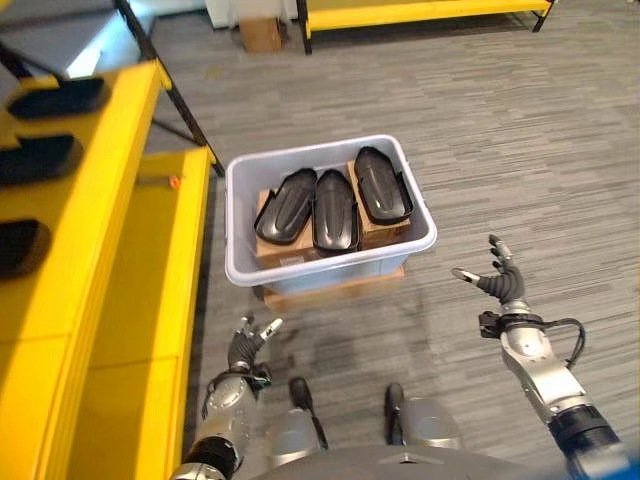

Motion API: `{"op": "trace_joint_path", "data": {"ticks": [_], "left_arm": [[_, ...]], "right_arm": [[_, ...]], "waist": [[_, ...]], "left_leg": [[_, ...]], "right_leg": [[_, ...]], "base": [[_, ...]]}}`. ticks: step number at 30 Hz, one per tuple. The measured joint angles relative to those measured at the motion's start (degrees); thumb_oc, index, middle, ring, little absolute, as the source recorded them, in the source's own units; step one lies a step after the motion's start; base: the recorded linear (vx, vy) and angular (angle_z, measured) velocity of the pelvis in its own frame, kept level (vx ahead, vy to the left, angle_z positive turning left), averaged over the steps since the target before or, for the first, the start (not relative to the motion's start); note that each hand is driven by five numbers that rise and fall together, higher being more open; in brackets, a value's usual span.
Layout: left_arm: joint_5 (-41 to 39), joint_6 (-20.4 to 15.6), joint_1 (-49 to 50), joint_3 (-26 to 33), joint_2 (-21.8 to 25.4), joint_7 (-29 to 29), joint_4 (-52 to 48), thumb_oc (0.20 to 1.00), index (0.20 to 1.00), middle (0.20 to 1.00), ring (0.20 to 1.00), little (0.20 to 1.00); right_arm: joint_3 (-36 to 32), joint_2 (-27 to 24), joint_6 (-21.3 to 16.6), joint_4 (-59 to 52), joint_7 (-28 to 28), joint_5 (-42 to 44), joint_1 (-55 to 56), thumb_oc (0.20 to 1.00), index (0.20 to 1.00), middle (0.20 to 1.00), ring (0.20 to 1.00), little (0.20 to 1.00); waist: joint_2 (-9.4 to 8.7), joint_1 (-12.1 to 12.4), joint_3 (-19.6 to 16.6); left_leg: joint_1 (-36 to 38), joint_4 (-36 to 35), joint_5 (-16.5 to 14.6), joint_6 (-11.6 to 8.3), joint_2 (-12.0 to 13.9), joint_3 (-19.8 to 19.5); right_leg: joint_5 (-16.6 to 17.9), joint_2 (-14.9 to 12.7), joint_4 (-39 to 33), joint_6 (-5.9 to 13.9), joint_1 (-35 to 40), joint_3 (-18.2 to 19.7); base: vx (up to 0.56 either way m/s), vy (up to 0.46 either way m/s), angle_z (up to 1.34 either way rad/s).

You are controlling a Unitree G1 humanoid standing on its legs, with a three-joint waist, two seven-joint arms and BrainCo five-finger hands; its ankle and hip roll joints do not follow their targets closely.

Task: Move parts from the plastic box to the shelf.

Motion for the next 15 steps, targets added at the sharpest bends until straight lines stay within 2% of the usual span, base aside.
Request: {"op": "trace_joint_path", "data": {"ticks": [4, 5, 6, 8, 9, 11, 12, 13, 14, 15], "left_arm": [[-0.38, -0.02, -0.44, -0.26, 2.64, 0.96, -3.17, 1.0, 1.0, 1.0, 1.0, 1.0], [-0.88, 0.37, -0.51, -0.27, 3.42, 1.0, -4.24, 1.0, 1.0, 1.0, 1.0, 1.0], [-1.02, 0.68, -0.52, -0.53, 2.97, 0.99, -4.35, 1.0, 1.0, 1.0, 1.0, 1.0], [-1.89, 1.53, 0.27, -0.63, 1.37, 0.8, -4.4, 1.0, 1.0, 1.0, 1.0, 1.0], [-1.93, 1.85, 0.81, -0.73, 0.66, 0.61, -4.39, 1.0, 1.0, 1.0, 1.0, 1.0], [-1.81, 2.42, 0.42, -0.52, 0.62, -0.58, -4.31, 1.0, 1.0, 1.0, 1.0, 1.0], [-1.59, 2.41, -0.14, -0.53, 0.79, -0.98, -3.59, 1.0, 1.0, 1.0, 1.0, 1.0], [-0.97, 2.49, -1.0, -0.57, 0.63, -1.6, -2.52, 1.0, 1.0, 1.0, 1.0, 1.0], [-0.18, 2.46, -0.95, -0.52, 0.49, -1.67, -1.8, 1.0, 1.0, 1.0, 1.0, 1.0], [0.17, 2.43, -0.43, -0.53, 0.9, -1.62, -1.55, 1.0, 1.0, 1.0, 1.0, 1.0]], "right_arm": [[0.31, 0.8, -1.24, -0.14, 1.54, 0.02, -2.72, 1.0, 1.0, 1.0, 1.0, 1.0], [0.68, 0.57, -1.85, -0.07, 2.49, 0.02, -5.15, 1.0, 1.0, 1.0, 1.0, 1.0], [0.71, 0.32, -1.89, -0.04, 3.1, 0.03, -6.3, 1.0, 1.0, 1.0, 1.0, 1.0], [1.28, -0.39, -1.97, -0.02, 4.56, 0.14, -8.24, 1.0, 1.0, 1.0, 1.0, 1.0], [1.25, -1.04, -2.13, -0.04, 5.5, 0.36, -8.98, 1.0, 1.0, 1.0, 1.0, 1.0], [0.44, -2.65, -2.64, -0.05, 6.77, 0.94, -10.41, 1.0, 1.0, 1.0, 1.0, 1.0], [-0.61, -2.44, -2.67, -0.02, 6.93, 1.88, -10.66, 1.0, 1.0, 1.0, 1.0, 1.0], [-1.61, -2.38, -2.66, 0.16, 6.89, 2.57, -10.79, 1.0, 1.0, 1.0, 1.0, 1.0], [-1.64, -2.36, -2.65, 0.25, 6.81, 2.87, -11.2, 1.0, 1.0, 1.0, 1.0, 1.0], [-1.04, -1.69, -2.84, -0.01, 6.82, 2.96, -10.82, 1.0, 1.0, 1.0, 1.0, 1.0]], "waist": [[-0.3, 2.39, 0.5], [0.0, 3.34, 2.12], [0.84, 3.26, 2.65], [1.39, 3.41, 3.06], [0.83, 3.63, 3.44], [-1.99, 4.98, 4.85], [-3.25, 5.54, 5.27], [-3.99, 5.72, 5.65], [-3.61, 6.12, 5.79], [-3.95, 5.97, 5.61]], "left_leg": [[-1.95, 0.58, -0.81, 1.08, -1.52, 0.18], [-2.78, 1.21, -0.8, 0.77, -1.6, -0.01], [-3.13, 1.38, -0.76, 0.55, -1.14, -0.15], [-3.93, 2.18, -0.9, 0.11, -0.32, -0.21], [-4.26, 2.95, -1.18, -0.22, 0.16, -0.27], [-6.19, 6.98, -3.14, -0.56, 1.14, -1.35], [-7.18, 9.62, -5.24, 0.5, 0.89, -1.39], [-8.58, 14.57, -8.14, 2.75, -0.28, -1.35], [-8.23, 15.84, -10.9, 3.58, -0.58, -3.03], [-7.06, 15.21, -11.29, 2.98, -0.35, -2.83]], "right_leg": [[3.21, -5.38, -6.45, 3.56, 0.88, -0.94], [7.13, -5.8, -7.9, 5.35, 1.3, -1.59], [7.44, -5.28, -8.31, 5.09, 1.32, -1.77], [8.11, -4.38, -9.05, 4.85, 1.31, -2.14], [8.15, -3.8, -9.34, 4.78, 1.47, -2.18], [7.92, -2.71, -9.46, 3.93, 1.85, -2.7], [7.75, -2.97, -8.75, 3.71, 1.93, -3.46], [7.26, -3.95, -6.53, 3.99, 1.83, -3.73], [6.5, -4.27, -0.87, 3.58, -0.27, -3.68], [6.58, -4.7, 4.33, 3.41, -2.06, -3.59]], "base": [[0.0, 0.091, 0.0], [0.01, 0.184, 0.01], [-0.01, 0.153, -0.02], [-0.01, 0.087, -0.02], [0.01, 0.143, -0.01], [0.09, 0.201, 0.08], [0.15, 0.17, 0.19], [0.17, 0.091, 0.1], [0.09, 0.027, 0.03], [0.1, -0.042, -0.04]]}}
